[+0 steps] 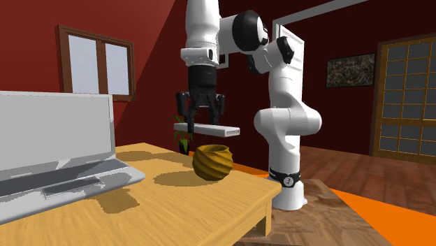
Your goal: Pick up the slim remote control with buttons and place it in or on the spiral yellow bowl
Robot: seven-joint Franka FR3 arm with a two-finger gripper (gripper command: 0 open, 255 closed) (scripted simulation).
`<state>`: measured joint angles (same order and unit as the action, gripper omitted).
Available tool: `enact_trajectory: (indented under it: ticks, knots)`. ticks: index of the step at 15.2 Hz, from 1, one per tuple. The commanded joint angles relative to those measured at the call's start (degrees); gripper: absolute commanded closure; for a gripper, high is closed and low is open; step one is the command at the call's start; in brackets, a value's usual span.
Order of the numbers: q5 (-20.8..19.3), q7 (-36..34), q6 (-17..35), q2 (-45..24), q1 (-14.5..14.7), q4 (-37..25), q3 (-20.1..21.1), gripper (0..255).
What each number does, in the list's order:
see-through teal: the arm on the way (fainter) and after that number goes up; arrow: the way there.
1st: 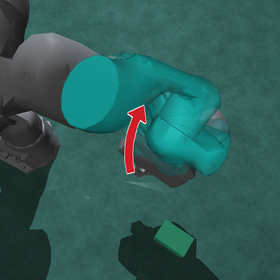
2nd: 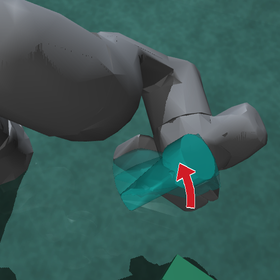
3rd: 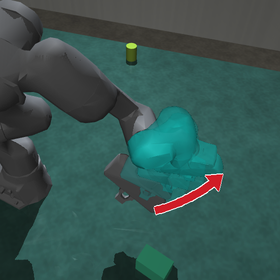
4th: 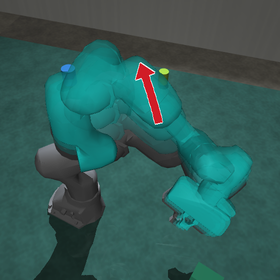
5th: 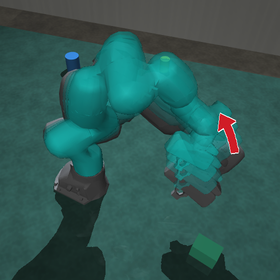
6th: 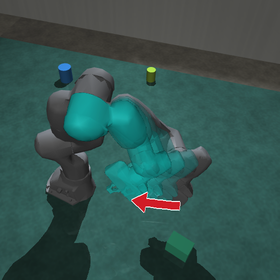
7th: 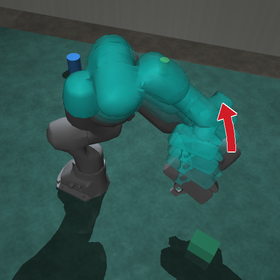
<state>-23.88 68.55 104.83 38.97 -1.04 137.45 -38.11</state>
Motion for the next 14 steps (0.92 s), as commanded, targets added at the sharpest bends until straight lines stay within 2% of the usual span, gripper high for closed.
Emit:
enact_trajectory:
  ticks: [1,7,14]
  knots:
    - [-1.5,0.5,-2.1,4.3,-2.5,2.3,1.0,255]
    - [-5.3,4.1,-8.8,17.0,-10.5,8.6,2.6,255]
    - [-7.6,4.1,-5.1,18.0,-11.8,13.1,0.4,255]
